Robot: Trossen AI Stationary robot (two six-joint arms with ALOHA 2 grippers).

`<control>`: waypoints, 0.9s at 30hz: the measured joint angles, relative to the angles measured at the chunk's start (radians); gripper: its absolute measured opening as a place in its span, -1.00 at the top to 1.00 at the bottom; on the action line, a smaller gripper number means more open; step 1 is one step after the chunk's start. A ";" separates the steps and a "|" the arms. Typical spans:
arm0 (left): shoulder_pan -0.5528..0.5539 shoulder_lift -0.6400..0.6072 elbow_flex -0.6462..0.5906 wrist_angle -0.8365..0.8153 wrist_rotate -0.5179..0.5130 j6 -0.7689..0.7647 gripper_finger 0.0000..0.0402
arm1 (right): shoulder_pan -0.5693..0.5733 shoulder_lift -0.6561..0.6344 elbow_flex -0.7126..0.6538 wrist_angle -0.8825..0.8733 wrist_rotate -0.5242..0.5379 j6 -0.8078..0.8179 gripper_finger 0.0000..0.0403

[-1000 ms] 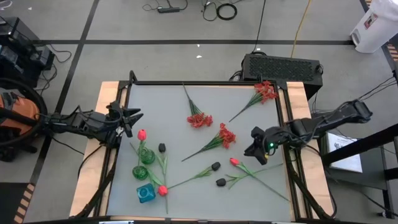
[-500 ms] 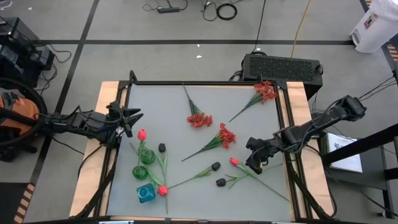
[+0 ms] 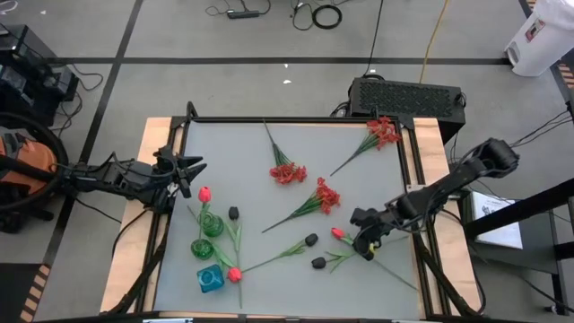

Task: Sort flowers into vase by color
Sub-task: Put the right light orange flower into the bottom green vase

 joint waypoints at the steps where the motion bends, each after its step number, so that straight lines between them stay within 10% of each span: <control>1: 0.000 0.000 0.000 0.001 0.000 0.000 0.28 | 0.001 0.010 0.000 0.007 0.000 0.000 0.57; 27: 0.000 0.000 0.000 0.000 0.000 0.000 0.28 | 0.000 0.154 0.000 0.051 -0.019 -0.001 0.60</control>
